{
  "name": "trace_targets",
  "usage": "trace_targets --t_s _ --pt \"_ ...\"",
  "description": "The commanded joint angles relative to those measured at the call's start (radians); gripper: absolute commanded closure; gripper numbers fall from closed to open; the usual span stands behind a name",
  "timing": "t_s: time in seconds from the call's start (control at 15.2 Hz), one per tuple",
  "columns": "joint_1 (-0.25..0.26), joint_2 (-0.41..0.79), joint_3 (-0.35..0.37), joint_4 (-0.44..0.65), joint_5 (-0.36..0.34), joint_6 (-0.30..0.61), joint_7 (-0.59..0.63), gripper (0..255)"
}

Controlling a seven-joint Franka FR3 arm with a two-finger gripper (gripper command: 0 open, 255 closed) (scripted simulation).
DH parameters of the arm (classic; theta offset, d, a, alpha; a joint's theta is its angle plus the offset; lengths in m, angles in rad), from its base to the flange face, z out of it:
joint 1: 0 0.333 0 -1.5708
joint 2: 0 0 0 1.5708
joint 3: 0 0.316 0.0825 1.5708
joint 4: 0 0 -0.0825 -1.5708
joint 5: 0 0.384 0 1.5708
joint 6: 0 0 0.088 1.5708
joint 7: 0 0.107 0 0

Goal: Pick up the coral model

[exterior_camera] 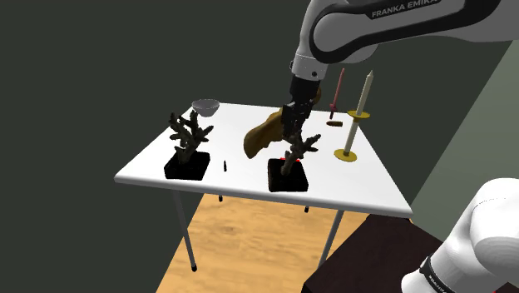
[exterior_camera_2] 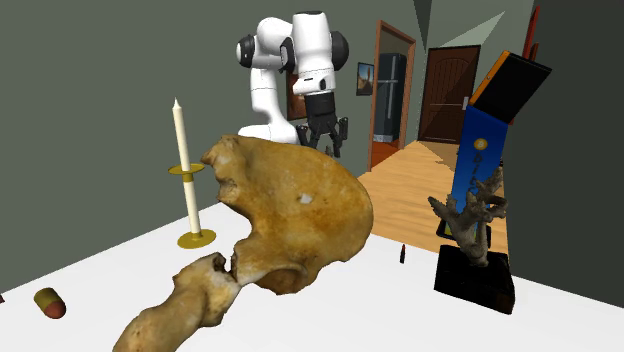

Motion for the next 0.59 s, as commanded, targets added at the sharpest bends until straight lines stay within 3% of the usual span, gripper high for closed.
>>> trace_targets --t_s 0.0,0.53 --pt "0.0 0.001 0.001 -0.001 0.0 0.0 0.0 255" --pt "-0.001 -0.005 -0.002 0.061 -0.003 -0.068 0.006 255"
